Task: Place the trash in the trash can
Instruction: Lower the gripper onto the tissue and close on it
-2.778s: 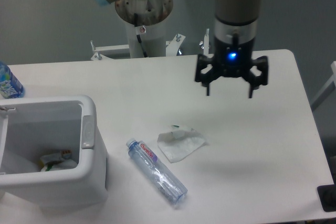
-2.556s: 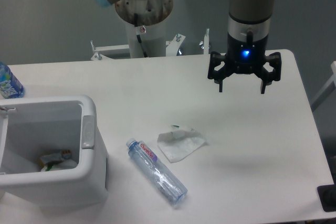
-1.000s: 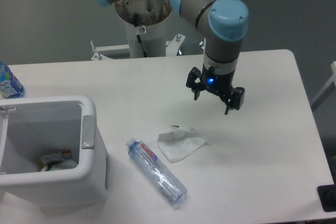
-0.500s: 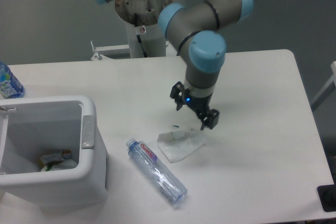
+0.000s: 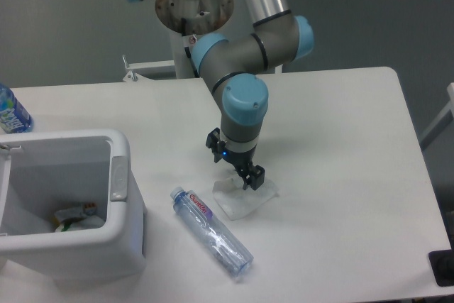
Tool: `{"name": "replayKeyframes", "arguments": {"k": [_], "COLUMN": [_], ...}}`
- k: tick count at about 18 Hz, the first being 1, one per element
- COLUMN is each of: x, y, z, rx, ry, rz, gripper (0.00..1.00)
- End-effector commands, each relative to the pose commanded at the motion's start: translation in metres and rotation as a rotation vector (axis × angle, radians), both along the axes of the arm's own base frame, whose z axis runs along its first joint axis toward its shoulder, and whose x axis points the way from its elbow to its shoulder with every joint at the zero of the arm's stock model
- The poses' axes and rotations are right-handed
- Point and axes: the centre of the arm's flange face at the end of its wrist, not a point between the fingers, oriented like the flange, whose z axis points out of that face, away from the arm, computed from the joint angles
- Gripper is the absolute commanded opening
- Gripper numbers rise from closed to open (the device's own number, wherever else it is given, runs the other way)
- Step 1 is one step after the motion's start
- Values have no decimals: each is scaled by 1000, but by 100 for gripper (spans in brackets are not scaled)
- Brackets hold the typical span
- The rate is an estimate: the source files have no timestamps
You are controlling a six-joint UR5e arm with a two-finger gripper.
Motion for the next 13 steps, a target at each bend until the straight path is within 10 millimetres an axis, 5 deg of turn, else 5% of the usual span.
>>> {"name": "replayKeyframes", "arguments": {"k": [3,5,13], "x": [-1,-2,-19], "y": [2,2,-4], "z": [3,5,19], "rx": [4,7,25], "ry": [-1,2,20], "rz": [58,64,93], "gripper": [30,8,0]}}
